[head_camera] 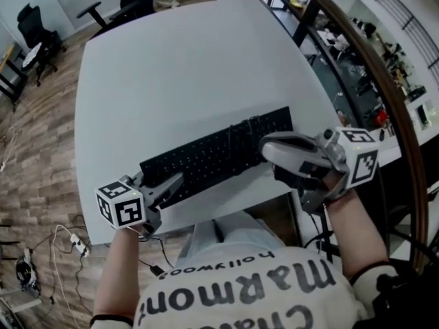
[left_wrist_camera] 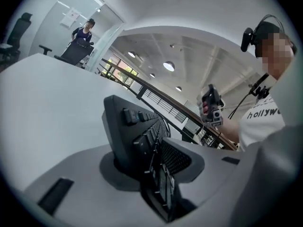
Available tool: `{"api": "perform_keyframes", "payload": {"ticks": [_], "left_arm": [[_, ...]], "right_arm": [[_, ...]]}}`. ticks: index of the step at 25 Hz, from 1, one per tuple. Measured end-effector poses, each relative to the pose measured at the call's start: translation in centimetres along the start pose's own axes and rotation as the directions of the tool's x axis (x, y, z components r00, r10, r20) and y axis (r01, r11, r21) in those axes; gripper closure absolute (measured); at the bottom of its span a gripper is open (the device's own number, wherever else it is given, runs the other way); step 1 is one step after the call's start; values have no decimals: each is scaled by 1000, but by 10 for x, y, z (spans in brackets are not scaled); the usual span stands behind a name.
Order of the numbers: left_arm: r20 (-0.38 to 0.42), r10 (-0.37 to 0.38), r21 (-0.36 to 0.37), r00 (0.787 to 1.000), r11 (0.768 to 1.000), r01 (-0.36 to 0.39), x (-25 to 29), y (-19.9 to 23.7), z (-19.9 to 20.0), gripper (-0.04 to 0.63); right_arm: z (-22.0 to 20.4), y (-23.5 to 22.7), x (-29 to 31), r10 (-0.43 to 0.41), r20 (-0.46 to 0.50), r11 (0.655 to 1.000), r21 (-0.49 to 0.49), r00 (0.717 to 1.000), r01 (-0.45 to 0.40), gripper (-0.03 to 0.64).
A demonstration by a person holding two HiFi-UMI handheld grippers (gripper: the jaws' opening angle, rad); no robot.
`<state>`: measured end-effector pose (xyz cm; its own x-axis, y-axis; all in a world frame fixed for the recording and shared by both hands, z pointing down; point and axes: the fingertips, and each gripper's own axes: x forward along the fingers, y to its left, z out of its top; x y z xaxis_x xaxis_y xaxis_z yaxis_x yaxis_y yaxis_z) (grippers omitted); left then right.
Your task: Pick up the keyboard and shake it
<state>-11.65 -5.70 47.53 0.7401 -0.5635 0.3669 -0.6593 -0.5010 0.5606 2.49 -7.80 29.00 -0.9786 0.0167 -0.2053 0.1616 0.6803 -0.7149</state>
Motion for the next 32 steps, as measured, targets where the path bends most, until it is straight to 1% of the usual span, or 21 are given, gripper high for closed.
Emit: {"api": "perform_keyframes", "payload": {"ticks": [2,3,4,5,6,7,10,12,14,18,21,24,26,28,30,32], "left_arm": [[11,26,41,1000,999,-26,0,-9,0,463],[17,35,60,999,998,-36,1,-13,1,463],[21,41,75,999,996,-42,3,-18,2,465],[25,44,86,999,995,-46,6,-24,4,466],[29,45,93,999,994,-48,9,-29,7,466],[32,48,98,998,994,-51,12,-34,11,466],[35,59,104,998,993,-63,11,-43,20,466],[37,59,97,998,993,-62,4,-42,14,466],[34,55,92,998,994,-58,0,-39,5,466],[0,49,94,999,994,-48,0,-32,1,465],[-20,28,89,999,996,-26,2,-26,5,469],[-37,14,80,999,997,-11,0,-19,9,471],[-48,12,73,999,997,-9,-2,-14,9,471],[-60,13,63,998,998,-9,-3,-11,6,471],[-69,15,53,998,999,-11,-3,-7,3,469],[-76,19,50,997,999,-15,-3,-4,0,468]], "right_arm": [[8,40,-4,126,60,992,13,990,-127,580],[11,56,-9,166,83,986,-2,983,-167,580],[14,69,-16,192,100,981,-23,976,-190,580],[16,78,-24,200,110,980,-41,974,-197,580],[19,84,-33,190,113,981,-53,975,-185,580],[22,85,-41,162,109,986,-63,981,-156,580],[26,77,-54,24,103,996,-84,994,-16,580],[18,67,-63,-58,108,994,-84,992,67,580],[11,52,-75,-120,107,988,-86,987,129,580],[12,14,-96,-200,80,975,-78,977,206,580],[23,-13,-107,-241,32,968,-65,970,242,580],[33,-42,-116,-292,-13,954,-72,956,290,580],[37,-64,-124,-335,-34,941,-70,942,332,580],[37,-89,-136,-398,-66,915,-92,915,392,580],[32,-118,-152,-477,-111,878,-109,872,467,580],[23,-148,-167,-551,-164,834,-135,818,534,580]]}}
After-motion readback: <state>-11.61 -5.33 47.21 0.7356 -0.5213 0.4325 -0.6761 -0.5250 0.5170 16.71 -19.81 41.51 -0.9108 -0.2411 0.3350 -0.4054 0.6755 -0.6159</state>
